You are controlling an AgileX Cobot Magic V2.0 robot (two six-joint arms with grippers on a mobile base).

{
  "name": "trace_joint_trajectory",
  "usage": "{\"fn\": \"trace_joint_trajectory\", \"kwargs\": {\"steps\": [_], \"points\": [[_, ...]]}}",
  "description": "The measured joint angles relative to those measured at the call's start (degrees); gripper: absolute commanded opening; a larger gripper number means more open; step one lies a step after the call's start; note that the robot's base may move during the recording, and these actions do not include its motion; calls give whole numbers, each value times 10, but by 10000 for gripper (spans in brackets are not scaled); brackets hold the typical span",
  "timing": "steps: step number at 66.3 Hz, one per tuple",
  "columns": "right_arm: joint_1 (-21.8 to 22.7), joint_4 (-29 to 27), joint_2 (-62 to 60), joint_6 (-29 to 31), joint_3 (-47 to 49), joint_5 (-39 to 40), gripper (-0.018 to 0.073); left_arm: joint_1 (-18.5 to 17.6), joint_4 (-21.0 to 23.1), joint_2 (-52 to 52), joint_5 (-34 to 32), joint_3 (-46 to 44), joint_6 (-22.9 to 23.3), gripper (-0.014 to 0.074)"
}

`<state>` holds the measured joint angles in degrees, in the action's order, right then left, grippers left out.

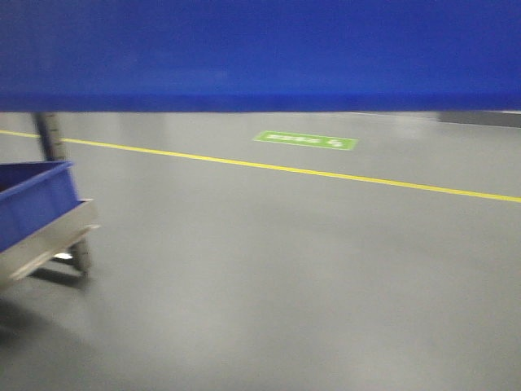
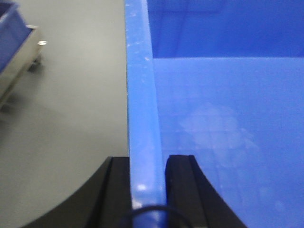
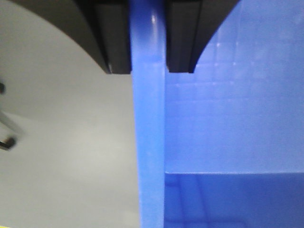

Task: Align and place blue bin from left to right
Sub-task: 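Drive the base up to the shelf of blue bins holding the bin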

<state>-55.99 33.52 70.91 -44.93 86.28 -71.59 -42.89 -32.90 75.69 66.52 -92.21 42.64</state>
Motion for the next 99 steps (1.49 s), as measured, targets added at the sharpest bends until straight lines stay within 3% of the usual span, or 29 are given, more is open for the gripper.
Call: {"fn": "trace_joint_trajectory", "kwargs": {"steps": [99], "points": [[0,0,0,0,0,0,-80,0,0,0,0,0,0,-111]]}}
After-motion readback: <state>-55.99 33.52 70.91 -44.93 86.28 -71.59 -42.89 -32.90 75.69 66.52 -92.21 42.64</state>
